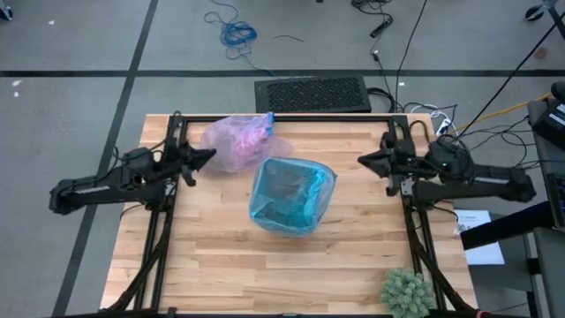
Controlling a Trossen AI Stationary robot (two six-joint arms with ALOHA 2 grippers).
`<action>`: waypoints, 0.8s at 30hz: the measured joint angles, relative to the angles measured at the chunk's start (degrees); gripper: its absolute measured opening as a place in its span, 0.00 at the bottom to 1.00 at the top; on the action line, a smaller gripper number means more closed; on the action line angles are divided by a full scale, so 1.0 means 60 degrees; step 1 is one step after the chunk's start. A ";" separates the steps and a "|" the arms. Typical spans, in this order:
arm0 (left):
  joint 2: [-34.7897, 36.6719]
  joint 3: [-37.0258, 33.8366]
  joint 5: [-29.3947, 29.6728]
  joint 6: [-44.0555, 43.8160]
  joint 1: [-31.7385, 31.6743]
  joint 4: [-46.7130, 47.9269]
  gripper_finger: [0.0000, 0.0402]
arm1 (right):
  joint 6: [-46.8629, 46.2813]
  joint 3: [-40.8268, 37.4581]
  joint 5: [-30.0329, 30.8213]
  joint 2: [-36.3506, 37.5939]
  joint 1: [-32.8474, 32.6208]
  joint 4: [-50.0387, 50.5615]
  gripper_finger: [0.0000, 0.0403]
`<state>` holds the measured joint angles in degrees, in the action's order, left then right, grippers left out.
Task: Place trash/remove bag and relplace
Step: Return to Home Position
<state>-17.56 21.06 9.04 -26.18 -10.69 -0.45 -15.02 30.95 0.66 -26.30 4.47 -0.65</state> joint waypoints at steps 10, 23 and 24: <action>0.2634 -0.0059 0.0642 0.0324 -0.0715 0.3048 0.00 | 0.0786 -0.0101 0.0279 0.3688 0.1633 0.2368 0.00; 0.2918 -0.1357 0.1227 0.0461 -0.0778 0.2554 0.00 | -0.0163 -0.4103 -0.0140 0.4111 0.1821 -0.1468 0.00; 0.2921 -0.1430 0.1346 0.0464 -0.0785 0.2542 0.00 | -0.0256 -0.4396 -0.0137 0.4161 0.1821 -0.1748 0.00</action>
<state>-0.03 12.49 17.12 -23.40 -15.40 14.80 -16.55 4.57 -0.16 -1.34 15.40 -11.14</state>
